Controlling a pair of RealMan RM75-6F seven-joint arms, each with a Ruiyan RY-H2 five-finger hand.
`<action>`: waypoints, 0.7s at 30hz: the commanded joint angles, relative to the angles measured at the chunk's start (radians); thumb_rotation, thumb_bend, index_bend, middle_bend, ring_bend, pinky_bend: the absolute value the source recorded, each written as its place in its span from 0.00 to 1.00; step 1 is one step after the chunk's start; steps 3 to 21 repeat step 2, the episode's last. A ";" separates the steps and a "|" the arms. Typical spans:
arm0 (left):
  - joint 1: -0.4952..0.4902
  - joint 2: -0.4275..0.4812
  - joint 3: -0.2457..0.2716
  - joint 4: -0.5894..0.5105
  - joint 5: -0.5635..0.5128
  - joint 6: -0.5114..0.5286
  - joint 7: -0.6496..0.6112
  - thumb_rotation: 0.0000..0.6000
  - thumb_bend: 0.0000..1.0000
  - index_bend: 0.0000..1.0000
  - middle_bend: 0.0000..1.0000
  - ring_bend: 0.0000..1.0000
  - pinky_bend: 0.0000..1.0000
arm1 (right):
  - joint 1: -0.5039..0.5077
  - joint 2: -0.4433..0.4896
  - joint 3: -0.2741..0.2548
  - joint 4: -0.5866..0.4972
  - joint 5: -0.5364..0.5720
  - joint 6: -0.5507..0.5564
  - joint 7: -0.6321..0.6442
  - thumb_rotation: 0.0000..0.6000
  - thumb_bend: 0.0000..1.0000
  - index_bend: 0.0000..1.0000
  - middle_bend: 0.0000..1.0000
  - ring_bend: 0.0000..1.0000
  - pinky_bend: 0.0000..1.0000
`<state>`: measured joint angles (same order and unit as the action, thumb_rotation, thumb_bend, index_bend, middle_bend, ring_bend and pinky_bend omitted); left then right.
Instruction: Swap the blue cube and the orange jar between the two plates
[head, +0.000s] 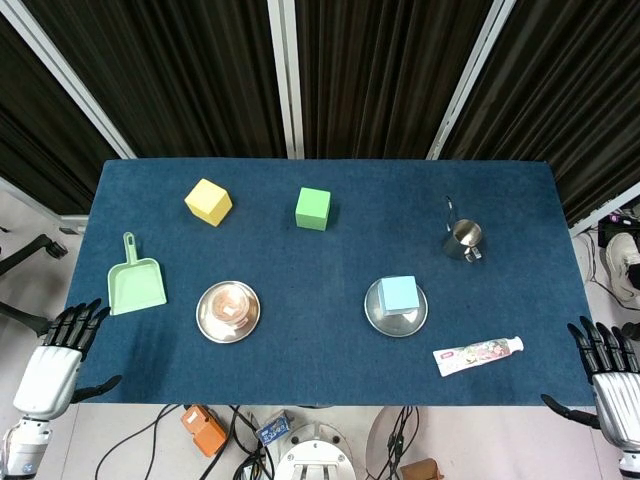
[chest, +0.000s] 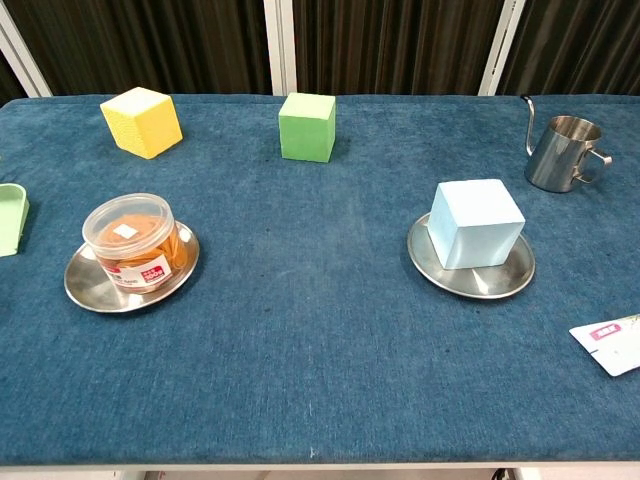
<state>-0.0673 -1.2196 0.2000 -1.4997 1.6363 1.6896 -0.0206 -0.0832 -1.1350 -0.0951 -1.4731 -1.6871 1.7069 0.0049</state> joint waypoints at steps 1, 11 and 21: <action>0.015 0.011 -0.003 0.015 0.040 0.013 -0.047 1.00 0.05 0.00 0.00 0.00 0.07 | -0.008 0.000 0.004 0.009 -0.004 0.009 0.009 0.73 0.09 0.00 0.00 0.00 0.00; 0.020 0.008 -0.008 0.023 0.048 0.020 -0.037 1.00 0.05 0.00 0.00 0.00 0.07 | -0.009 0.000 0.004 0.012 -0.006 0.010 0.011 0.73 0.09 0.00 0.00 0.00 0.00; 0.020 0.008 -0.008 0.023 0.048 0.020 -0.037 1.00 0.05 0.00 0.00 0.00 0.07 | -0.009 0.000 0.004 0.012 -0.006 0.010 0.011 0.73 0.09 0.00 0.00 0.00 0.00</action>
